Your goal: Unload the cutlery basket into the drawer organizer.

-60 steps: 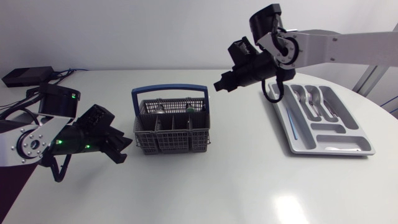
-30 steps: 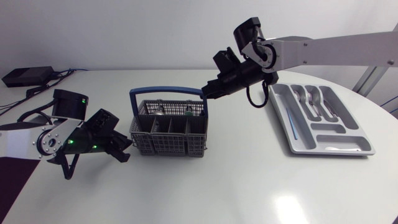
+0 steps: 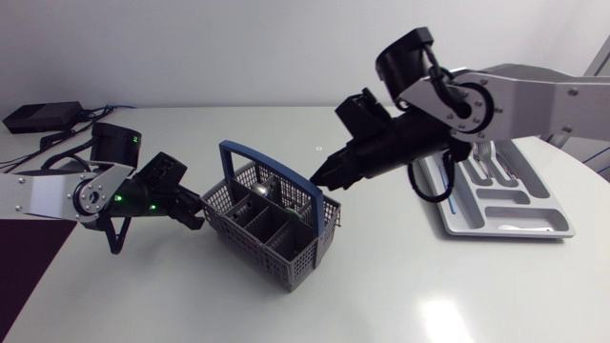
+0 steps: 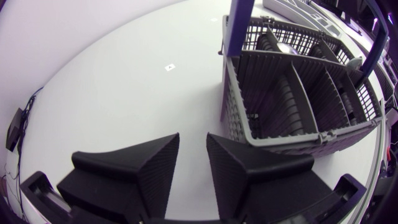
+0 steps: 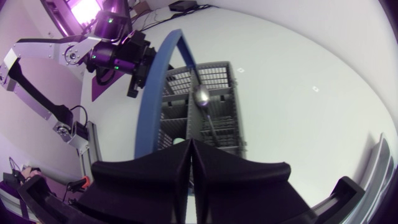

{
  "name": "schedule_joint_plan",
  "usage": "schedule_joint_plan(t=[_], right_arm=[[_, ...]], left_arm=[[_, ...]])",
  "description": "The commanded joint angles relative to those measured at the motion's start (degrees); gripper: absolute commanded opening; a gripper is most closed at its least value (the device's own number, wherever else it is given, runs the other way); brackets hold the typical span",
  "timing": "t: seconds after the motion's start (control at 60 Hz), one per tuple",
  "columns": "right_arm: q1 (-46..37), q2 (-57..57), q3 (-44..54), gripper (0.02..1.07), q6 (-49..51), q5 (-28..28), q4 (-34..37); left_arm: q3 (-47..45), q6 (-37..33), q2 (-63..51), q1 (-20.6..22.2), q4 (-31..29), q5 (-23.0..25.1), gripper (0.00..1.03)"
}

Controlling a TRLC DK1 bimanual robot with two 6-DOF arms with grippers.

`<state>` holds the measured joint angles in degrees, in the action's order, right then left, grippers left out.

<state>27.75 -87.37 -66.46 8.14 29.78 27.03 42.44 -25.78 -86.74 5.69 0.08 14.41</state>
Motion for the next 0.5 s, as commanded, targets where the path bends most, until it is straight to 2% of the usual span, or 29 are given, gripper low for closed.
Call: schedule_joint_plan(t=[0.0, 0.1, 0.167, 0.35, 0.483], right_arm=[[-4.4, 2.2, 2.8, 0.09, 0.6, -2.4, 0.3], [-7.4, 2.4, 5.3, 0.09, 2.1, -4.3, -0.4], [-8.7, 1.3, 7.1, 0.09, 2.8, -5.3, -2.7], [-9.5, -4.8, 7.0, 0.09, 2.9, -5.7, -7.2], [-9.3, -8.7, 5.6, 0.09, 3.0, -5.9, -8.5]], left_arm=[[0.5, -0.8, 2.6, -0.8, -1.0, 0.9, 0.35], [-1.4, -1.0, 7.8, -0.6, -5.4, 2.2, 0.34], [-3.6, -1.3, 11.4, 1.8, -7.8, 2.3, 0.33], [-3.9, -1.3, 10.8, 6.0, -12.0, 2.2, 0.31], [-4.1, -1.4, 11.0, 4.5, -13.3, 1.8, 0.29]])
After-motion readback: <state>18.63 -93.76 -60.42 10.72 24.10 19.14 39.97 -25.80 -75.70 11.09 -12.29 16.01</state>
